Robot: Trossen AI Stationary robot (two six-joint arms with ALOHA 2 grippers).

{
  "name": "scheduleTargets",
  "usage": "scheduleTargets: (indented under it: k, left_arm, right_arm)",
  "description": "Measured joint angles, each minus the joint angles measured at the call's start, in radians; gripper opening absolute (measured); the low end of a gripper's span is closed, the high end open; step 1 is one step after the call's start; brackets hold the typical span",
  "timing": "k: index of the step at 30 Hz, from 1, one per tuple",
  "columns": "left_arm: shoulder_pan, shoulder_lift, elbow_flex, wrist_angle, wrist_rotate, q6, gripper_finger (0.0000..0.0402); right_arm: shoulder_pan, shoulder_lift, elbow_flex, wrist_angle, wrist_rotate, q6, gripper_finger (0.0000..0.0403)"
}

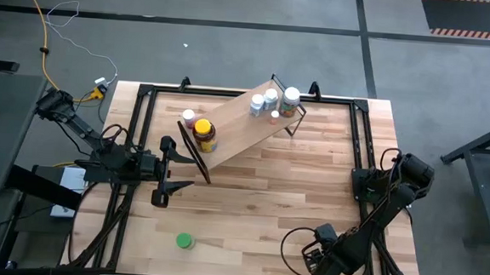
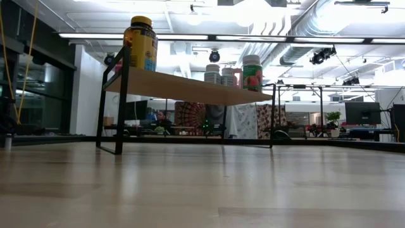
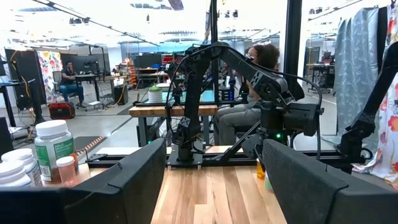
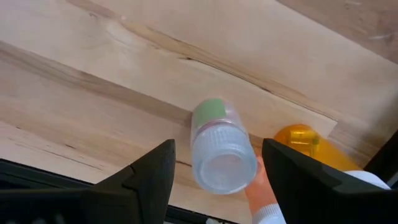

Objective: Pick and place medicine bottles onto shelf by color
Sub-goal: Put the transparent medicine bottle on the shelf

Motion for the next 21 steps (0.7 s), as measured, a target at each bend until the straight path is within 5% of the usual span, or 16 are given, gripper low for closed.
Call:
scheduleTargets:
  k: [21]
  left_arm:
    - [0.000,0.000,0.000,0.000,0.000,0.000,0.0257]
  right_arm:
    - [0.000,0.000,0.000,0.000,-0.012,0.040,0.0232]
